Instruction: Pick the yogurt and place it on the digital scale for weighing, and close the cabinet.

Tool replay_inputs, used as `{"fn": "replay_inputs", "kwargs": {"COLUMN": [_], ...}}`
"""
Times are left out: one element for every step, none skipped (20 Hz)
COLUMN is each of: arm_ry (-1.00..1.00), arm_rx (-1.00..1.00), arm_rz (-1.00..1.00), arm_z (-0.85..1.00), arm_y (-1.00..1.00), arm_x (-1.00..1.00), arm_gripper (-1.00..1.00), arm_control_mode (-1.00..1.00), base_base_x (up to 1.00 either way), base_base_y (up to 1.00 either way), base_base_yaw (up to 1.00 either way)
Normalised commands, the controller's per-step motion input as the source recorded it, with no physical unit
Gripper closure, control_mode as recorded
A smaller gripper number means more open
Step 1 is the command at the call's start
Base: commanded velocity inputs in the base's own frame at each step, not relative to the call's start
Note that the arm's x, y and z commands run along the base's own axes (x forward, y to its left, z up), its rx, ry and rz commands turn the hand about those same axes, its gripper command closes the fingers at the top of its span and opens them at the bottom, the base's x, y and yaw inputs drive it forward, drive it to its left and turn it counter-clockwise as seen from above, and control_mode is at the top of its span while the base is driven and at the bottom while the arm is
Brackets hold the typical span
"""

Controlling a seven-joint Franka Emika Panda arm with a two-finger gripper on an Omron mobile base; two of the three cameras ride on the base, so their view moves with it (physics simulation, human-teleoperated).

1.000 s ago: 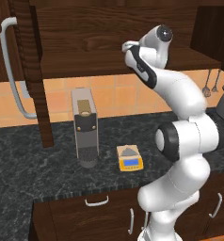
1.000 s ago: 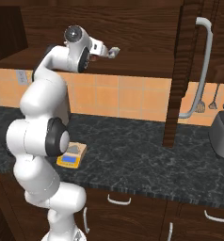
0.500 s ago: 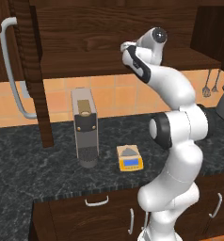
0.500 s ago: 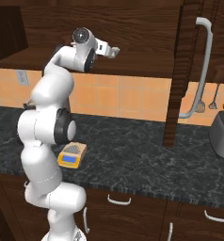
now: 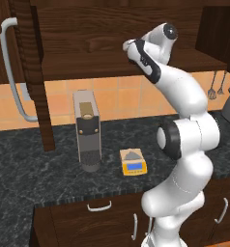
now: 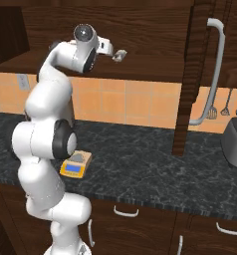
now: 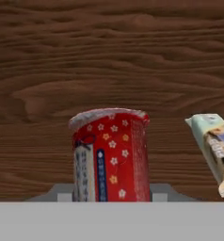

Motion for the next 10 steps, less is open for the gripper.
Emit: {"fn": "replay_inputs", "kwargs": {"arm_ry": [-0.21, -0.23, -0.26, -0.29, -0.32, -0.30, -0.21, -0.15, -0.12, -0.09], "arm_rx": [0.00, 0.00, 0.00, 0.03, 0.09, 0.10, 0.19, 0.23, 0.25, 0.27], "arm_rz": [0.32, 0.33, 0.32, 0.31, 0.30, 0.29, 0.26, 0.23, 0.24, 0.25], "arm_z": [-0.17, -0.21, -0.29, -0.40, -0.47, -0.44, -0.18, -0.07, -0.05, -0.05], "arm_y": [0.25, 0.19, 0.16, 0.14, 0.10, 0.08, 0.14, 0.16, 0.16, 0.16], "arm_x": [-1.00, -1.00, -1.00, -1.00, -1.00, -1.00, -1.00, -1.00, -1.00, -1.00], "arm_gripper": [1.00, 1.00, 1.00, 1.00, 1.00, 1.00, 1.00, 1.00, 1.00, 1.00], "arm_control_mode": [-1.00, -1.00, -1.00, -1.00, -1.00, -1.00, -1.00, -1.00, -1.00, -1.00], "base_base_x": [0.00, 0.00, 0.00, 0.00, 0.00, 0.00, 0.00, 0.00, 0.00, 0.00], "base_base_y": [0.00, 0.00, 0.00, 0.00, 0.00, 0.00, 0.00, 0.00, 0.00, 0.00], "base_base_yaw": [0.00, 0.00, 0.00, 0.00, 0.00, 0.00, 0.00, 0.00, 0.00, 0.00]}}
